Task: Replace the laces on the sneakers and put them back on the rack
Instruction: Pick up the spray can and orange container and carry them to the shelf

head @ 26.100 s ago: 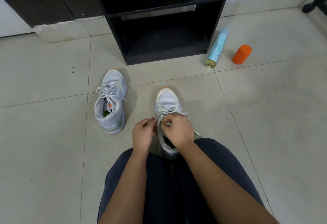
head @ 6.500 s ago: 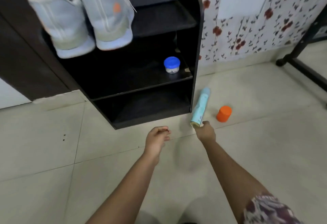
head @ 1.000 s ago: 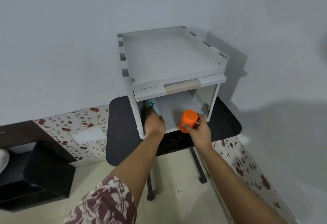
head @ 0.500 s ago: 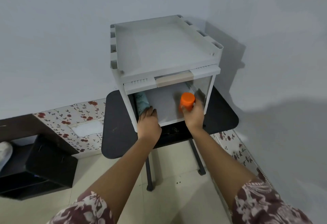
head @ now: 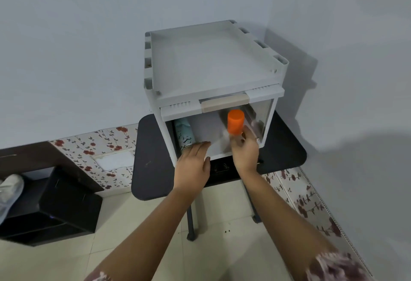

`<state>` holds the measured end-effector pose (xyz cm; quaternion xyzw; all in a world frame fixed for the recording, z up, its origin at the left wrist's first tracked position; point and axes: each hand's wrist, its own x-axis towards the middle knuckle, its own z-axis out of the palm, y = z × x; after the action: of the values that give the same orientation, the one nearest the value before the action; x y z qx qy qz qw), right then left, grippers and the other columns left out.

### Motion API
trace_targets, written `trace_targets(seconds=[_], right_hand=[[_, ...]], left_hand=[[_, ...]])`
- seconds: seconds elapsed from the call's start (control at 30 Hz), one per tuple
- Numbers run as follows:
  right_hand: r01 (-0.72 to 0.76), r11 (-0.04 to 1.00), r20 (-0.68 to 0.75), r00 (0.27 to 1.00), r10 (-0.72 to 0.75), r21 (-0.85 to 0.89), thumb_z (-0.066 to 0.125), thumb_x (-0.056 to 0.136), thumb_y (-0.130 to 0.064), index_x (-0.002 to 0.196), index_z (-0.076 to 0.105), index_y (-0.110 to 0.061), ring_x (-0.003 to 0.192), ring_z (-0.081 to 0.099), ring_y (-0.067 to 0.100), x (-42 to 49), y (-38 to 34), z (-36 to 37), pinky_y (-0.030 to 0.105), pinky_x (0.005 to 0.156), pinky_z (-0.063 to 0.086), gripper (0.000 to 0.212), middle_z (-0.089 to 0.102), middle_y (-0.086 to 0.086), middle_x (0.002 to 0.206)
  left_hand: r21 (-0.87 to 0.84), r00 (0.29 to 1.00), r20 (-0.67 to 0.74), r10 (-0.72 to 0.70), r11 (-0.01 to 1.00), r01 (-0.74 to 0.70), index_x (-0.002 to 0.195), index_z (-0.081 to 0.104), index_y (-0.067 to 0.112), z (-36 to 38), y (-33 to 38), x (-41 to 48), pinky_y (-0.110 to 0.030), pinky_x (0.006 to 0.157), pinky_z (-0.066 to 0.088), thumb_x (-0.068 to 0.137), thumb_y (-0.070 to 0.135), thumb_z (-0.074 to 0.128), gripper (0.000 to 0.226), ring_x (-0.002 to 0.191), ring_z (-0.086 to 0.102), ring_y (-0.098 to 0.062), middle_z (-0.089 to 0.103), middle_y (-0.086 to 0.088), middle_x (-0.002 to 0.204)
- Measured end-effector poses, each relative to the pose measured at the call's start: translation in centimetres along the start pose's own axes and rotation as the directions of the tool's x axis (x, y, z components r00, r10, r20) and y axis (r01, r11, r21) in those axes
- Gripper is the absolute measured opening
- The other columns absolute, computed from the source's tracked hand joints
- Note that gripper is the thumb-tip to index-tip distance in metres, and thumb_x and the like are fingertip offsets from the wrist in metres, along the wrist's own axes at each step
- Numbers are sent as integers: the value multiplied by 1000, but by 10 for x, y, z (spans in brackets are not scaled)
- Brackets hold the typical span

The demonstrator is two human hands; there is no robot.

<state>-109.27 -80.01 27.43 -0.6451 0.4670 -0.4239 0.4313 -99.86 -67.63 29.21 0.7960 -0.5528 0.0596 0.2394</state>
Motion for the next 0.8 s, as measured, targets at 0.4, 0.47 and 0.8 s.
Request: trace_targets(seconds=[0.4,0.47,0.8], right_hand=[[645,448,197,680,-706,-619,57,86,-35,121,57,-23,118,47,20,-14,-110,-30,38,100,29,37,55,-2,125],[626,423,212,690,-692,-655,63,82,-31,117,59,-25,113,50,21,-11,-115,-30,38,93,31,36,56,-2,120],[571,417,393,808,-440,-707,60,81,-23,111,52,-19,107,47,22,-46,-155,-63,34,90,35,32,51,1,114]], left_hand=[[240,922,-273,274,948,-210,128,58,18,-113,16,44,-42,111,32,96,24,41,37,131,45,-22,52,1,140],[234,943,-217,254,951,-202,121,63,17,-115,11,50,-43,108,37,96,26,37,37,127,50,-23,55,2,137],[-65,991,18,130,990,-129,136,53,24,-152,13,56,-25,110,26,104,34,33,39,137,35,-7,42,15,147]])
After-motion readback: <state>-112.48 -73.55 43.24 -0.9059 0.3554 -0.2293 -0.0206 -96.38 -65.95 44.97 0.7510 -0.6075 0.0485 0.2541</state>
